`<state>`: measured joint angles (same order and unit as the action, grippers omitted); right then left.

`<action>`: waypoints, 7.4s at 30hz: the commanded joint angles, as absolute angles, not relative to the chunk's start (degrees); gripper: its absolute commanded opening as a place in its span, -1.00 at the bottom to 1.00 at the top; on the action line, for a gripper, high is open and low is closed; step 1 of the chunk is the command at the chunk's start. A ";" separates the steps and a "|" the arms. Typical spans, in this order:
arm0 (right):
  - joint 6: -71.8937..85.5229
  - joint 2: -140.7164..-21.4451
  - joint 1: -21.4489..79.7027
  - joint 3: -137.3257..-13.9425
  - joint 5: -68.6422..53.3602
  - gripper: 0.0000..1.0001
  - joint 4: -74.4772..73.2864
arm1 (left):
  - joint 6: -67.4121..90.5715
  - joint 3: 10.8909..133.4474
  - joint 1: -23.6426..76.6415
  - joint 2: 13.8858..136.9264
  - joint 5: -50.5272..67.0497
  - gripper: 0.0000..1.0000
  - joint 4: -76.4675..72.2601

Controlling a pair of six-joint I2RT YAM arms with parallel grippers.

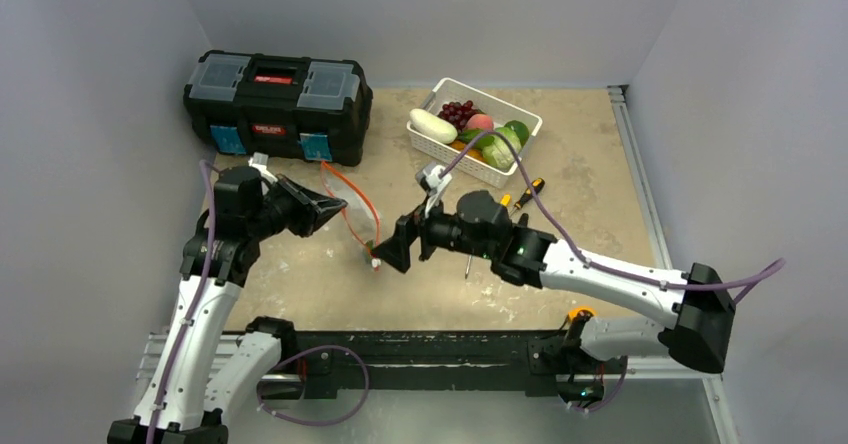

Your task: Place the food in the zip-top bag and seal the zipper

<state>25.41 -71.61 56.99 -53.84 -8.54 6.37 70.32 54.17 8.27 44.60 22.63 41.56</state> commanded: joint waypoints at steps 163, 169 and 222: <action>-13.18 -132.42 25.57 -115.70 -13.98 0.43 -12.83 | 19.25 61.09 9.92 65.41 30.51 -1.00 45.00; -12.91 -133.59 25.58 -118.14 -13.09 -0.01 -14.26 | 19.16 60.83 10.02 65.19 30.31 -1.00 44.79; 53.55 -79.97 52.76 -53.83 13.09 -1.00 58.58 | 50.95 53.18 10.02 51.02 40.87 -1.00 28.44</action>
